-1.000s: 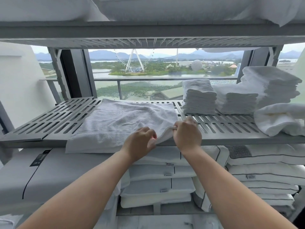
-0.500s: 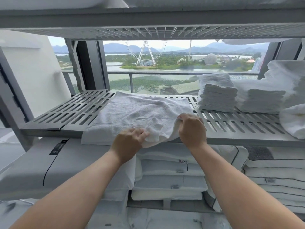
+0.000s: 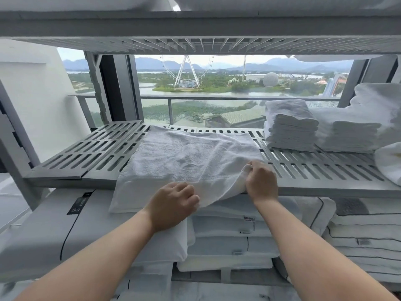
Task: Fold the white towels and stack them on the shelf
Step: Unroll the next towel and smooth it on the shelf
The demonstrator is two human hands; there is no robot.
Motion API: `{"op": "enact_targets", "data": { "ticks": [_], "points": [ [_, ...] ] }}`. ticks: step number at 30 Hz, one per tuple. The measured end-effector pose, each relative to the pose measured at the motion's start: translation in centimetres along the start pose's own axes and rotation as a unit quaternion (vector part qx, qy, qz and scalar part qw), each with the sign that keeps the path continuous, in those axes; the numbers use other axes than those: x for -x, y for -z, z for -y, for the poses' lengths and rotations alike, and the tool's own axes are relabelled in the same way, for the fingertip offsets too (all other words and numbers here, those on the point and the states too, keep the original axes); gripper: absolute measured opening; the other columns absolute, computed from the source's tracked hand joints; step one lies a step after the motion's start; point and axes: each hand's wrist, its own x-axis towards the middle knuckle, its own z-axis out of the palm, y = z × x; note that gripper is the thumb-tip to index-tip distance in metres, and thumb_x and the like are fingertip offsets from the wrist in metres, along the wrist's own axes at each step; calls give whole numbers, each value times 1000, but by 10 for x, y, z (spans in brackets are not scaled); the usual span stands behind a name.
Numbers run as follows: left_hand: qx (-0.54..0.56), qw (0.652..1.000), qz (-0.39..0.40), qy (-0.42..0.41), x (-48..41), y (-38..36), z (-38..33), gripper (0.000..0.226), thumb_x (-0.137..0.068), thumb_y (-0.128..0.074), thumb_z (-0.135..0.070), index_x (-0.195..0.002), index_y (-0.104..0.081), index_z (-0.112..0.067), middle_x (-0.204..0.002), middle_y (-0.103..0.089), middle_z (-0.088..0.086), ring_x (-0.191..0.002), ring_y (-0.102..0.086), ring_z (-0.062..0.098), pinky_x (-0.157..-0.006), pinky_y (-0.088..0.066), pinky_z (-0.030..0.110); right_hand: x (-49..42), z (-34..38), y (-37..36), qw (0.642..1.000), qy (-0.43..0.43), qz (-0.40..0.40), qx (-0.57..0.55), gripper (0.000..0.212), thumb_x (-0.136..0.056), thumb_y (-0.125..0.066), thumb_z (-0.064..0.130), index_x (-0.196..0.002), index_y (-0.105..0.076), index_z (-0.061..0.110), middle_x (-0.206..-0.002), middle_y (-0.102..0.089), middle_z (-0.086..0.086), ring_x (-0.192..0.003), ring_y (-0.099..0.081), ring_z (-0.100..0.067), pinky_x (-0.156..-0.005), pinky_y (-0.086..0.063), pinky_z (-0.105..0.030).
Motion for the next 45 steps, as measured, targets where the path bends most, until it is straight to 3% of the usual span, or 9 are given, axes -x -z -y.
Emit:
{"op": "enact_targets", "data": {
  "ticks": [3, 7, 11, 15, 21, 24, 28, 34, 45],
  "points": [
    [-5, 996, 82, 45, 6, 3, 5, 58, -79, -59, -63, -115, -61, -16, -110, -56, 4, -98, -53, 26, -82, -46, 41, -2, 2, -3, 1000, -23, 0, 5, 18, -93, -51, 3, -96, -68, 5, -90, -70, -16, -85, -64, -34, -79, -47, -38],
    [-50, 993, 26, 107, -3, 5, 10, 12, -78, -67, -15, -90, -65, -15, -93, -61, 6, -86, -60, 30, -70, -48, 40, -11, 10, 0, 999, -28, -21, -4, 21, -93, -45, 0, -102, -64, 3, -95, -68, -18, -91, -62, -36, -85, -47, -43],
    [-10, 962, 37, 270, -20, 19, 30, 23, -77, -80, -31, -84, -63, -17, -81, -62, 2, -77, -62, 28, -59, -50, 35, -24, 23, 6, 998, 20, -32, -40, 18, -93, -46, 2, -86, -63, 6, -82, -64, -9, -81, -59, -30, -79, -44, -36],
    [25, 928, 47, 368, -37, 20, 46, 14, -97, -57, -33, -95, -53, -20, -79, -63, -2, -67, -62, 24, -56, -47, 32, -29, 43, -3, 991, 78, 43, -100, 23, -89, -47, 2, -71, -58, 11, -70, -59, -2, -67, -58, -23, -62, -36, -27],
    [80, 917, 93, 380, -57, 2, 70, 5, -97, -57, -27, -97, -55, -22, -100, -64, -1, -79, -63, 25, -63, -40, 31, -38, 74, -28, 957, 210, 173, -105, 43, -87, -61, 62, -89, -64, 19, -76, -60, 9, -66, -54, -8, -64, -44, -25],
    [104, 928, 89, 347, -60, -15, 91, 17, -91, -65, -38, -94, -56, -24, -96, -64, -4, -80, -62, 22, -64, -38, 30, -42, 89, -47, 943, 224, 232, -85, 62, -77, -64, 72, -112, -67, 21, -91, -67, 8, -78, -57, -7, -69, -41, -28],
    [104, 947, 79, 293, -65, -41, 127, 20, -89, -66, -41, -94, -57, -24, -92, -62, -6, -79, -63, 22, -64, -43, 30, -54, 104, -84, 949, 162, 265, -45, 41, -83, -71, 47, -116, -68, 23, -100, -70, 1, -94, -62, -18, -74, -40, -28],
    [1, 973, 97, 208, -88, -88, 181, 18, -94, -60, -36, -102, -56, -21, -92, -62, -3, -78, -66, 22, -59, -48, 30, -87, 122, -135, 965, 49, 255, 26, 11, -88, -60, 25, -88, -69, 18, -94, -70, -6, -97, -62, -27, -73, -40, -31],
    [2, 952, 138, 275, -91, -120, 221, 8, -91, -59, -19, -90, -67, -21, -89, -67, -2, -83, -65, 22, -60, -44, 30, -139, 93, -187, 985, -46, 140, 91, 26, -93, -46, 14, -92, -72, 16, -96, -70, -9, -93, -65, -29, -73, -48, -32]
  ]
}}
